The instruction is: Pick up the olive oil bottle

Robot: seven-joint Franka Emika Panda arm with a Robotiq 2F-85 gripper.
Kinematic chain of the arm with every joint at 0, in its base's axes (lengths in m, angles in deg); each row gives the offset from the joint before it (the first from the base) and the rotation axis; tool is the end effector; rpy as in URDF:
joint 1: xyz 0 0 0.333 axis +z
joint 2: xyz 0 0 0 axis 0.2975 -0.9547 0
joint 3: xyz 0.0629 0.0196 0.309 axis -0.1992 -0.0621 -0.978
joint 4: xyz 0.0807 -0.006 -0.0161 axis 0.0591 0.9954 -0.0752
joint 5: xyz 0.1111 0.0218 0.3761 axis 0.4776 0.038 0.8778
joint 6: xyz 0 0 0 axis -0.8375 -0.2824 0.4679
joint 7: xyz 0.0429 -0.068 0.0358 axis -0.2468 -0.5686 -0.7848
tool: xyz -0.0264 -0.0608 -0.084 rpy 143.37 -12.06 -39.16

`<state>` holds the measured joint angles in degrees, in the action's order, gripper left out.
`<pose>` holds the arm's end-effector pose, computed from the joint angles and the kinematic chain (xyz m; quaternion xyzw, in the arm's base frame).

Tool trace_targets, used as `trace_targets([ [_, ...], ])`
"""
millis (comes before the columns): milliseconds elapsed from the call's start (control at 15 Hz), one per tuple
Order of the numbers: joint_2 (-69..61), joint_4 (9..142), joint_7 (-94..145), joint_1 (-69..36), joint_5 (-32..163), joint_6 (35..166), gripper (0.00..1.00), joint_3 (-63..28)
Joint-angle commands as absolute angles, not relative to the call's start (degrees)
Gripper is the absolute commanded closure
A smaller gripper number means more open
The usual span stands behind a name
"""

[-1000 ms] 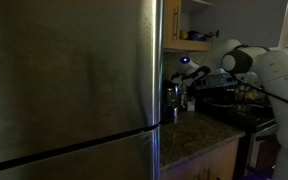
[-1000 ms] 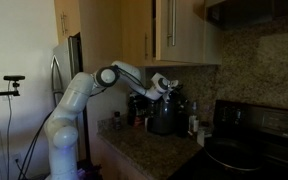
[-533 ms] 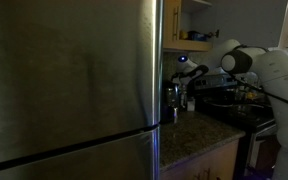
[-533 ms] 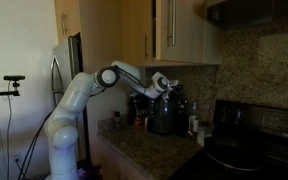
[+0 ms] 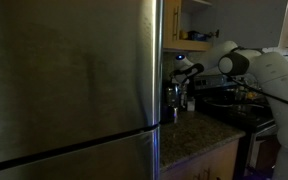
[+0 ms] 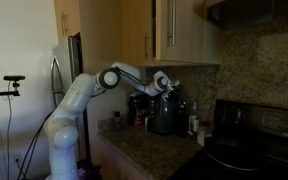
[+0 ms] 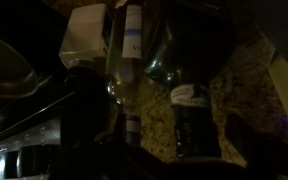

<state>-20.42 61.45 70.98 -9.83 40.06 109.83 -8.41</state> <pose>0.7574 -0.0248 0.4590 0.8922 -0.2607 0.3475 0.1239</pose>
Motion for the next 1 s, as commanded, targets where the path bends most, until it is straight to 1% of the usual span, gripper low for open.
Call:
trace_targets([
  [0, -26.6, 59.3, 71.7, -9.0, 39.4, 109.7, 0.26, -6.2],
  [67, -26.8, 59.2, 72.5, -8.9, 39.1, 110.9, 0.27, -5.8],
  [133, -27.0, 59.2, 72.8, -9.0, 39.0, 111.8, 0.32, -5.6],
  [333, -27.5, 59.4, 73.3, -8.7, 38.7, 112.7, 0.55, -5.1],
  [400, -27.5, 59.6, 73.3, -8.7, 38.6, 112.6, 0.65, -4.9],
  [467, -27.4, 59.9, 73.0, -8.6, 38.6, 111.9, 0.72, -5.0],
  [533, -27.1, 60.3, 72.7, -8.6, 38.7, 111.6, 0.81, -5.1],
  [600, -26.7, 60.8, 72.7, -8.5, 38.4, 111.4, 0.88, -4.9],
  [667, -26.5, 61.0, 72.3, -8.6, 38.7, 111.2, 0.97, -5.2],
  [733, -26.5, 61.0, 72.8, -8.4, 38.4, 111.3, 0.98, -4.8],
  [800, -26.6, 60.8, 73.4, -8.1, 37.9, 111.1, 0.94, -4.3],
  [933, -26.8, 60.5, 75.3, -7.4, 37.0, 110.9, 0.94, -3.1],
])
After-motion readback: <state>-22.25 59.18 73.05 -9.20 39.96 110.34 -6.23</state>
